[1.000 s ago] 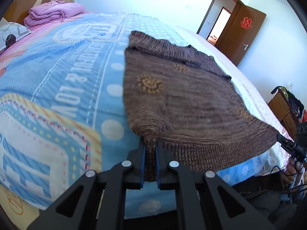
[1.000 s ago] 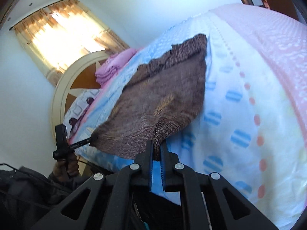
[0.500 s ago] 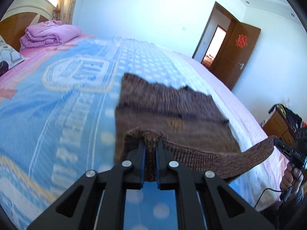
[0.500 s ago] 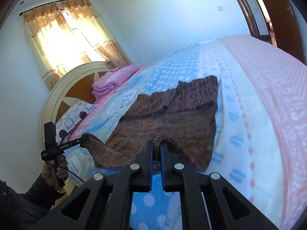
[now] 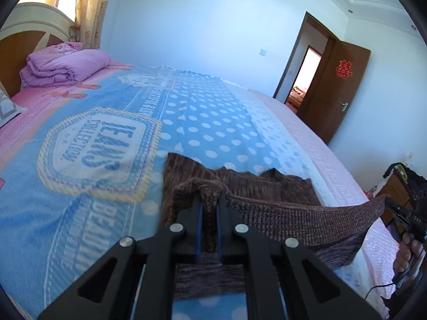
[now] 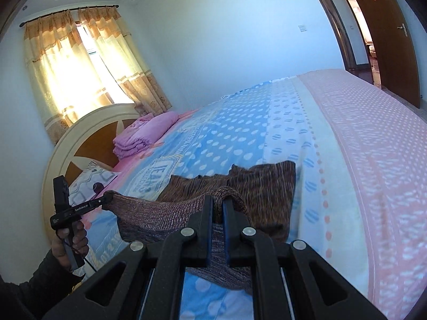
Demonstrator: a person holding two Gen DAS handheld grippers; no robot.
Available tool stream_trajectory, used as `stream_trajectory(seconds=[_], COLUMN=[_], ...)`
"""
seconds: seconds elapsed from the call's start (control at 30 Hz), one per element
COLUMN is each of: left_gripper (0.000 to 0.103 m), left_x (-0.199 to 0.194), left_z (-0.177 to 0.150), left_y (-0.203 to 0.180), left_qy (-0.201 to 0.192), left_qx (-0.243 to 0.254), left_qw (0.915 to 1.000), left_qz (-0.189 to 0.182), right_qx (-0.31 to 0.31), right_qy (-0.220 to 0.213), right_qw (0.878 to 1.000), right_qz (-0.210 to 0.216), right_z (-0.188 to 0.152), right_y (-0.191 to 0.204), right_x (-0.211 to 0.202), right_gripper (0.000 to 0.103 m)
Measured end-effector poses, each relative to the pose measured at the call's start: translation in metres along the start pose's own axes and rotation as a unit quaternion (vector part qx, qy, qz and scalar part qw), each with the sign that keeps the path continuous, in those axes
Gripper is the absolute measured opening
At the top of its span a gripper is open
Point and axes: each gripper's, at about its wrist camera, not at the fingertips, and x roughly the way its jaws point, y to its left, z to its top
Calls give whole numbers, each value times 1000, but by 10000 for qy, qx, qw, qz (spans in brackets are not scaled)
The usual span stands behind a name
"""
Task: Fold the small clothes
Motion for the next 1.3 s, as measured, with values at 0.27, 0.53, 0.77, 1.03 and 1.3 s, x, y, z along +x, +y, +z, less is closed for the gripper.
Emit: stream_trajectory(seconds=[0.27, 0.53, 0.77, 1.03, 1.3], left_gripper=[9, 19, 69, 71, 75], left_x=[84, 144, 118, 159, 162], left_z=[26, 3, -32, -25, 48], left_y=[11, 18, 3, -21, 8], left_qy=[421, 1060, 993, 1238, 1033], left_qx=[-54, 244, 1404, 2051, 967], left_qw=[9988, 9872, 9725, 9489, 9618], left_qz=[225, 1167, 1573, 2055, 2344], right_qx=[74, 35, -1206, -1915, -1597], right_qy=[249, 1079, 1009, 1933, 940], right_qw=[9989, 9868, 9711, 9349, 9429], right_qz=[-393, -1211, -1794, -2280, -2767], right_z=[23, 8, -12, -12, 66], right_y=[-32, -80, -51, -42, -44], right_x=[72, 151, 152, 212, 208], right_gripper=[6, 11, 76, 76, 76])
